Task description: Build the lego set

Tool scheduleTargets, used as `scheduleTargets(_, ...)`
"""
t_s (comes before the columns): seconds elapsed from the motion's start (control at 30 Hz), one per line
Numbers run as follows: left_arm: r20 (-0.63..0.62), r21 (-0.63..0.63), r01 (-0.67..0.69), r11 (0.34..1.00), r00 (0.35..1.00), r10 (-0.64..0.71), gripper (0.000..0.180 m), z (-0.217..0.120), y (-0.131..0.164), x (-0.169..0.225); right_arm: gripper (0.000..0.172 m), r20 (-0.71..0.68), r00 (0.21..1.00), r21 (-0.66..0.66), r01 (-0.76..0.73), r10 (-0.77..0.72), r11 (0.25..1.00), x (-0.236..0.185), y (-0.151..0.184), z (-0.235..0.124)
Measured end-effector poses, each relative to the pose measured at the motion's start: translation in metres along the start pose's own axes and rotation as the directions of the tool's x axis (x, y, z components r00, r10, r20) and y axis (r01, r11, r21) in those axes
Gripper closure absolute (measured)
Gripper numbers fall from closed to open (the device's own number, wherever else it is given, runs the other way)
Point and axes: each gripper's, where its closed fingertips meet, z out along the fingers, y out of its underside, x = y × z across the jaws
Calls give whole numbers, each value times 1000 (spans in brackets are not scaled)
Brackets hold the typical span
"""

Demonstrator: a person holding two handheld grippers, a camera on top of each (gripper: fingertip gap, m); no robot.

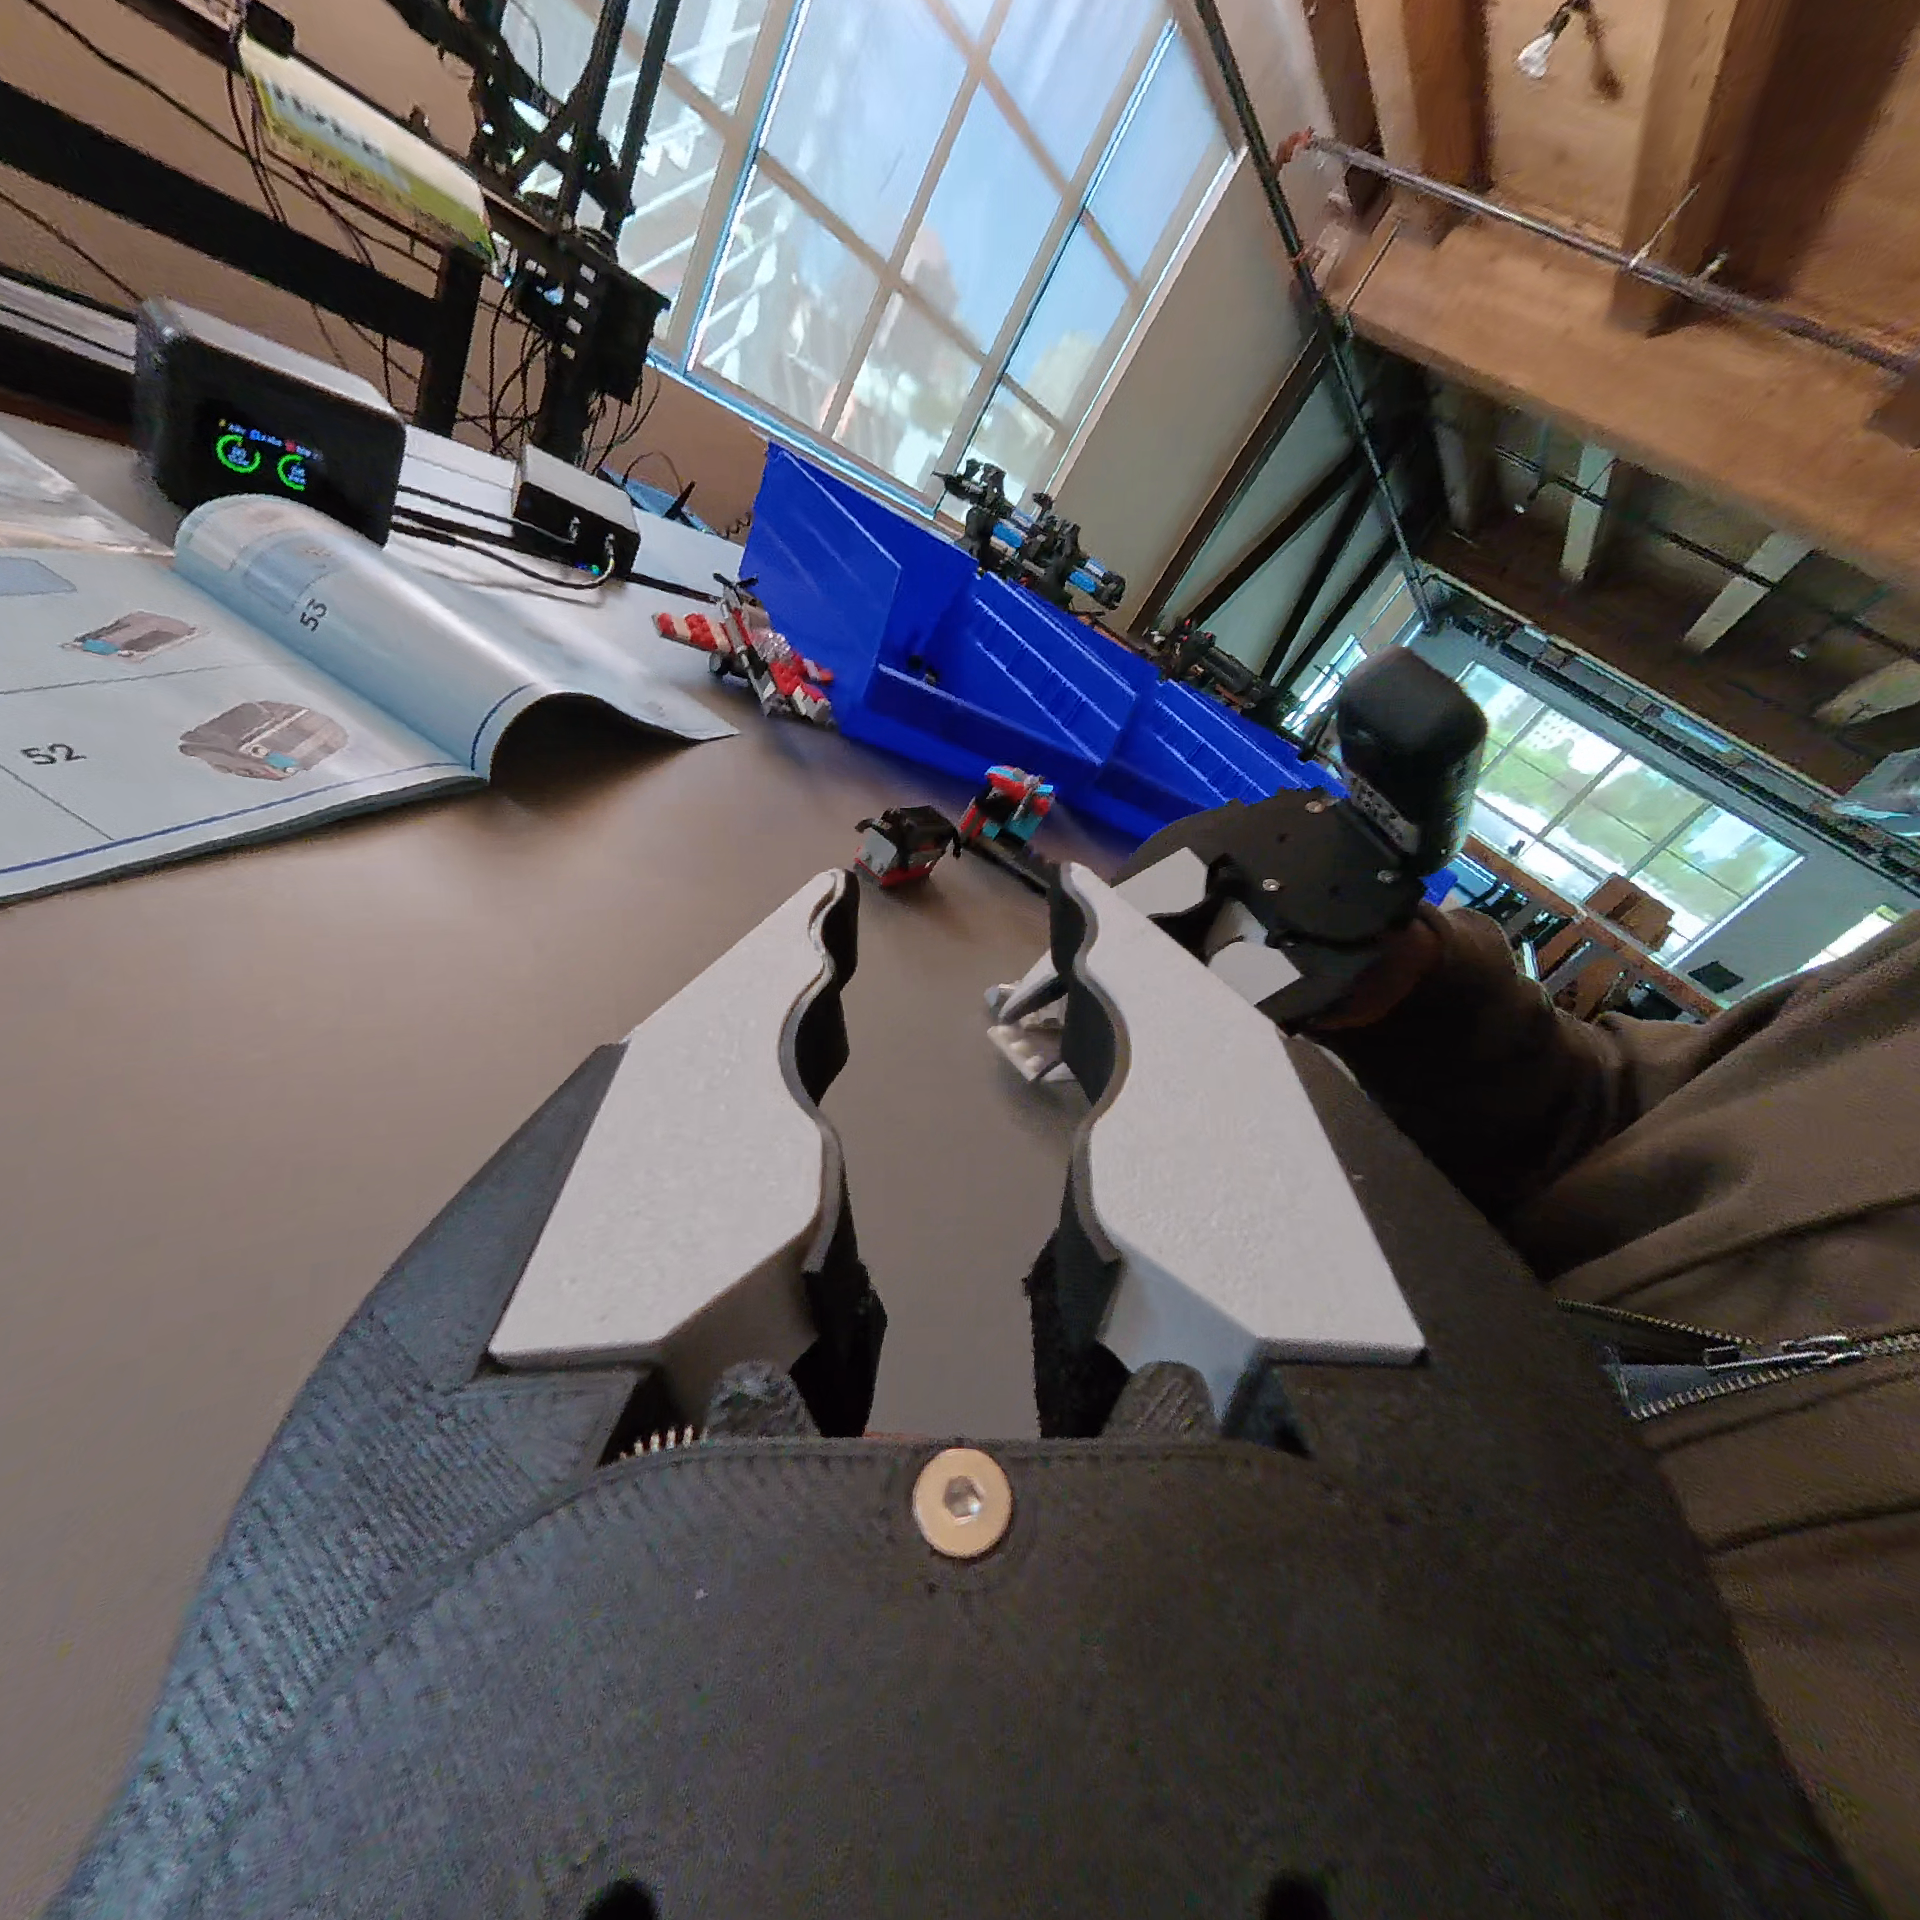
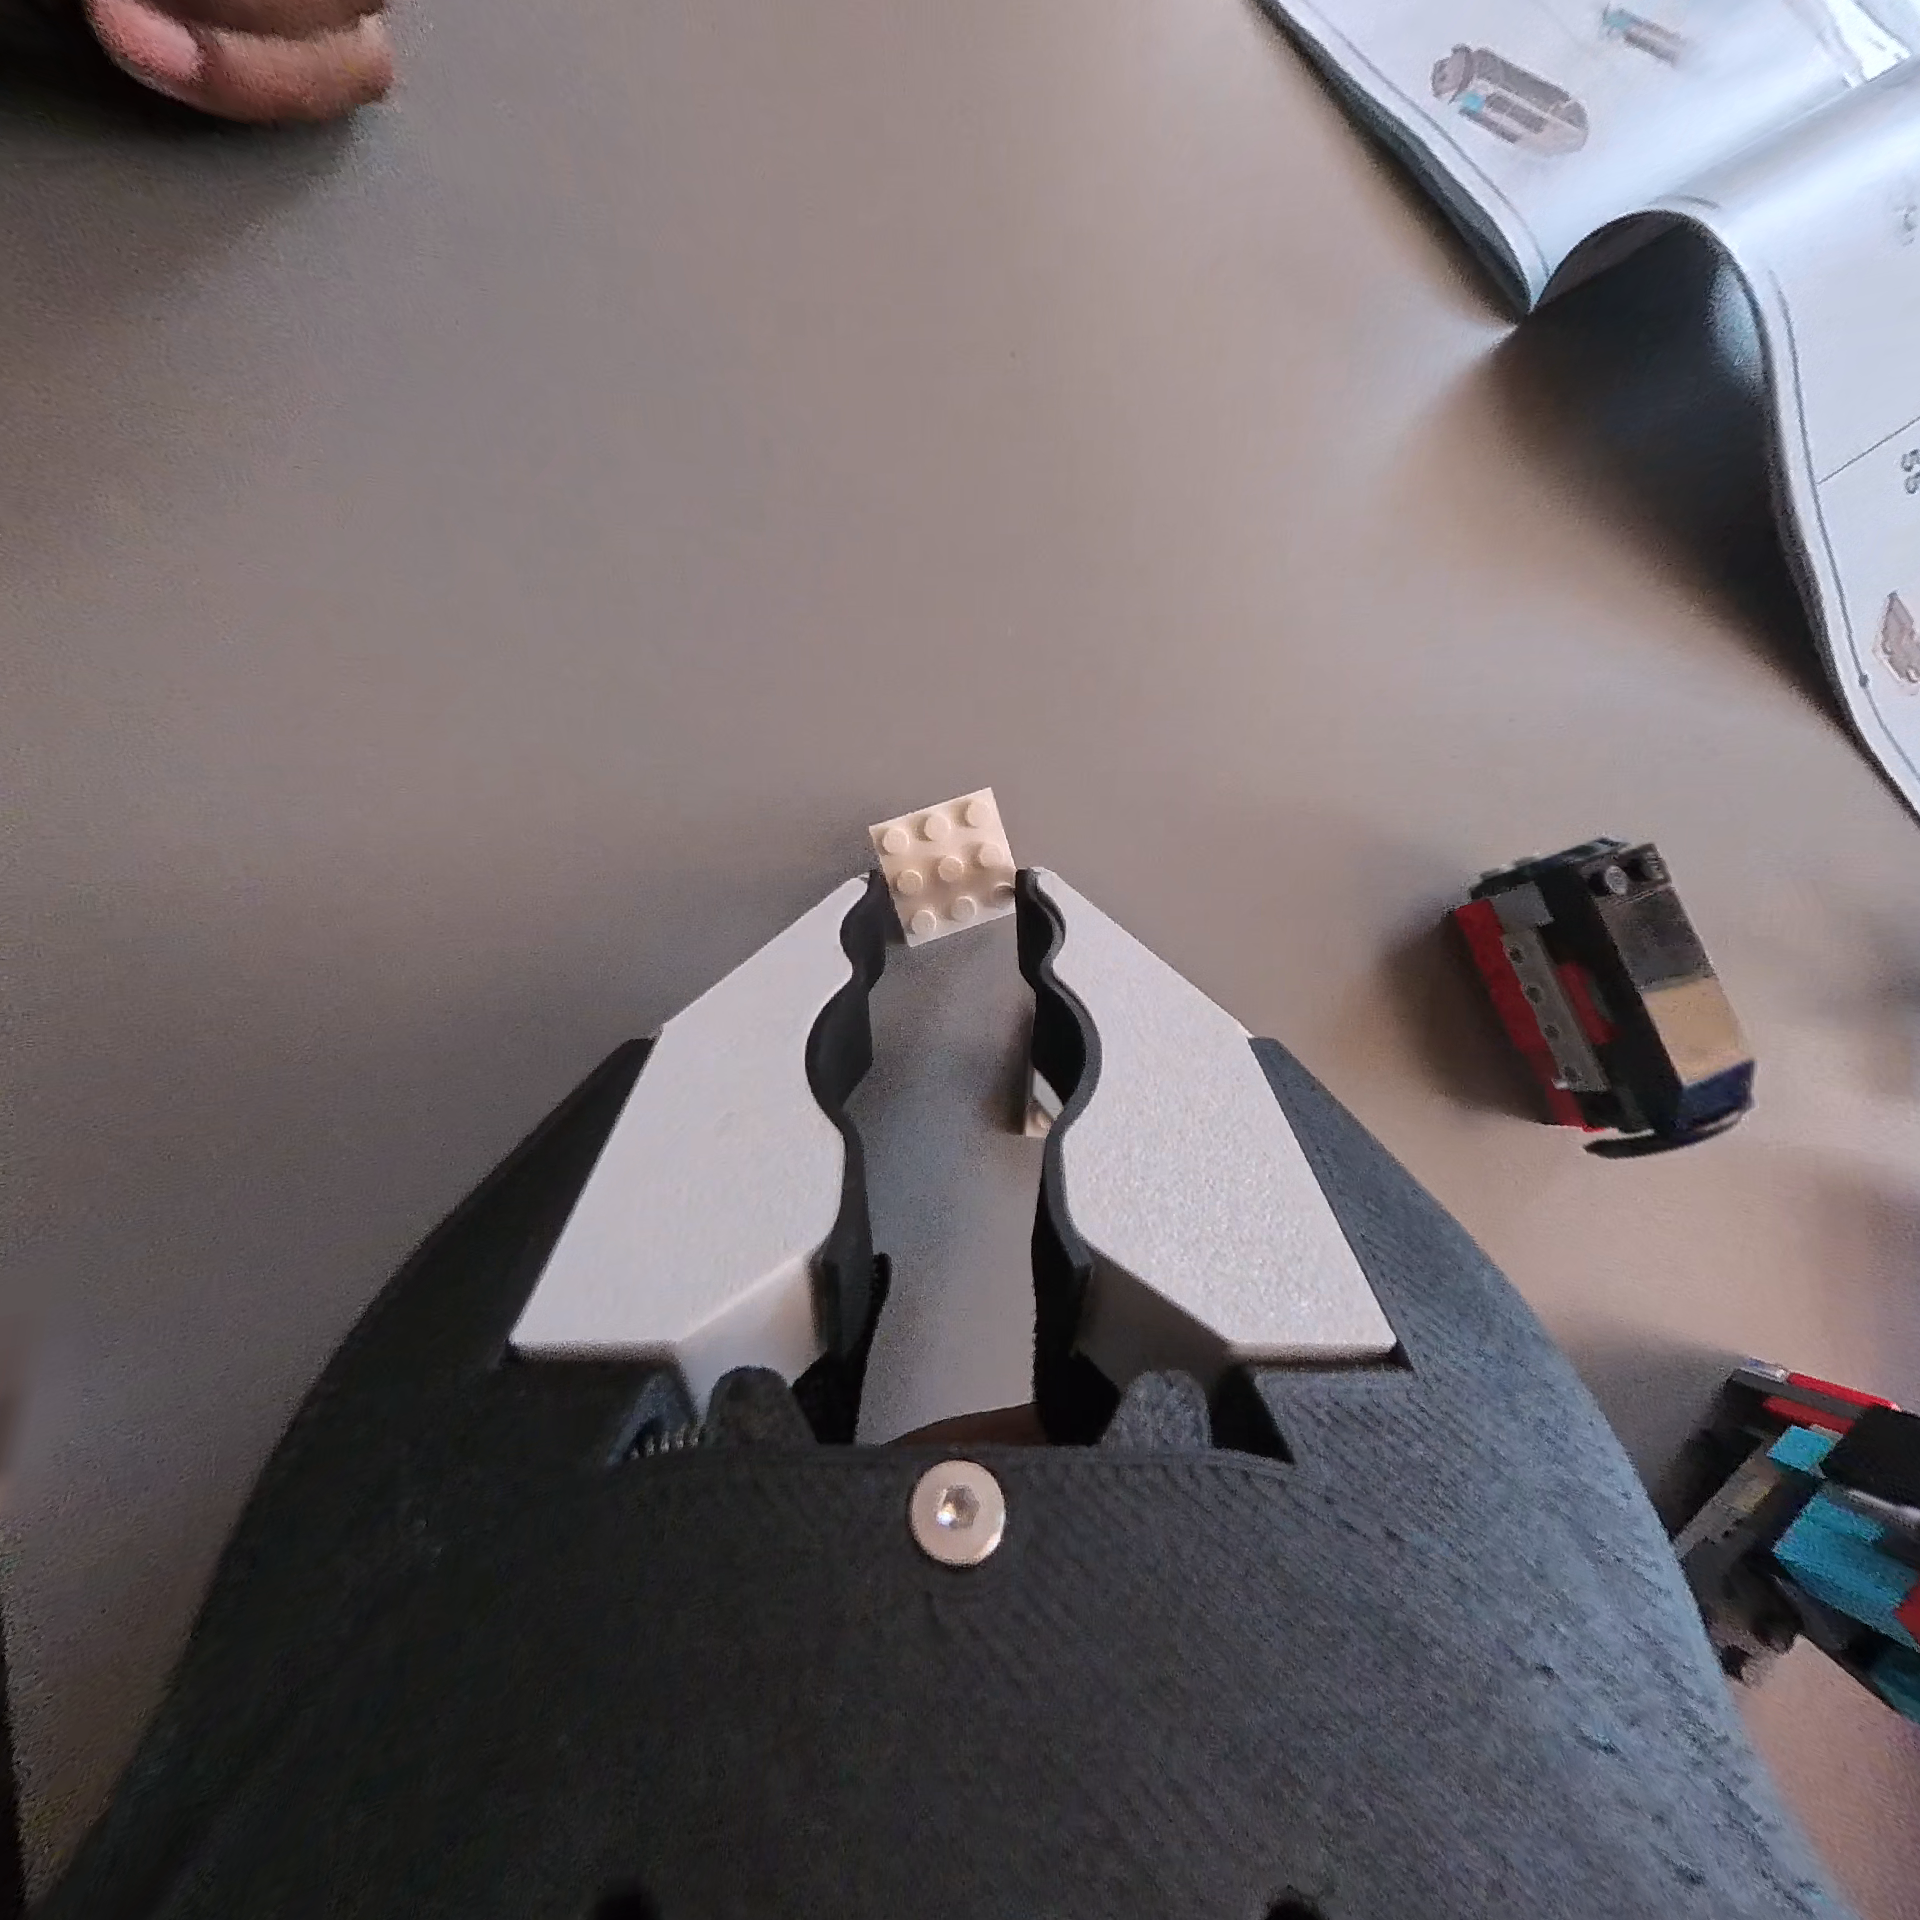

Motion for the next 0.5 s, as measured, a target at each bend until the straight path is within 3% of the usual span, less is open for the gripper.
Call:
scheduleTargets(0.3,22,-67,-16,998,1000,17,142,7,10,0,125,-59,998,22,8,-7,1000,17,2,-20)
scheduleTargets(0.5,62,-293,-103,950,990,126,142,26,46,2,126,-8,996,-45,-86,85,995,31,35,-26)
